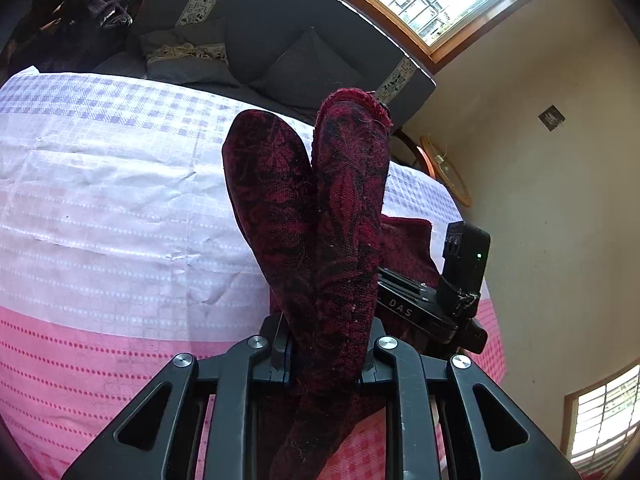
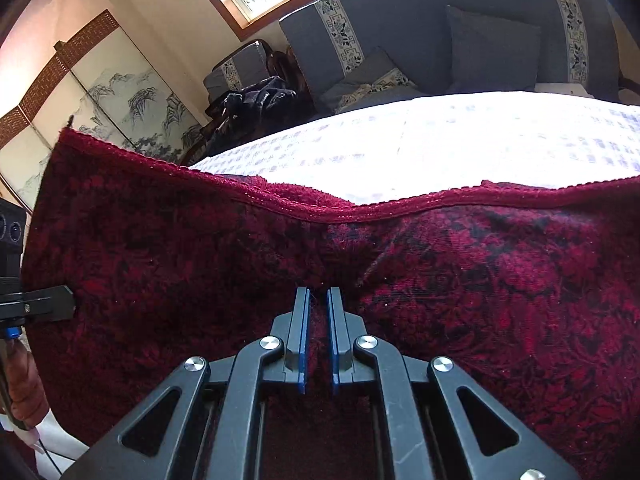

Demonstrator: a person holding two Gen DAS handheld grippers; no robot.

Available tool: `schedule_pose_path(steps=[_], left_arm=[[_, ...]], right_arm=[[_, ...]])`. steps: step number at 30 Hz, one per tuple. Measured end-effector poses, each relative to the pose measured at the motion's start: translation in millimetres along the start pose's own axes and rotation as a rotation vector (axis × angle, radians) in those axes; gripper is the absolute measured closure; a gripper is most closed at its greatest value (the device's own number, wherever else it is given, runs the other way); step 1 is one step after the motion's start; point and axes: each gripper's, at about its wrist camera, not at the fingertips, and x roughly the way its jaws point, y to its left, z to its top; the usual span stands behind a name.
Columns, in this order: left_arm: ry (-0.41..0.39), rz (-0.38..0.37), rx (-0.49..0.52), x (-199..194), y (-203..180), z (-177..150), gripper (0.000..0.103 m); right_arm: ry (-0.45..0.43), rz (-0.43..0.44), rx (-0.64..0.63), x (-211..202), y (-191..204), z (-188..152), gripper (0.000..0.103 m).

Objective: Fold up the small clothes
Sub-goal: 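Grasp one side edge with the left tool while the right tool grasps the other, then lift the edges with both tools and fold the sweater in half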

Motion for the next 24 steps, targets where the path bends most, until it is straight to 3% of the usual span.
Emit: schedule_pose_path(steps=[4,7,13,17,20,24], left_arm=[[0.007,-0.024,-0.014,4,-21,-1,0.082],[-0.013,-0.044,-0.028,3,-34,0,0.082],[-0.025,-0.058,-0.071,10,-51,3,0.082],[-0.020,-0.064,-0.093,17,-64,5,0.082],[-0.003,-0.082,-0.128,26,-76,6,0.082],[0.011,-0.067,-0.136,44,-101,7,0.082]], right_arm=[[0.005,0.066,0.065,2,-10,3,0.096],[-0.050,0.143,0.136,-14,-24,-2,0.095],[-0.138,0.223,0.196,-63,-42,-42,0.092],[-0.155,0.358,0.215,-82,-41,-68,0.091],[-0.173,0.439,0.254,-91,-43,-69,0.089],[-0.197,0.463,0.285,-101,-50,-61,0.089]])
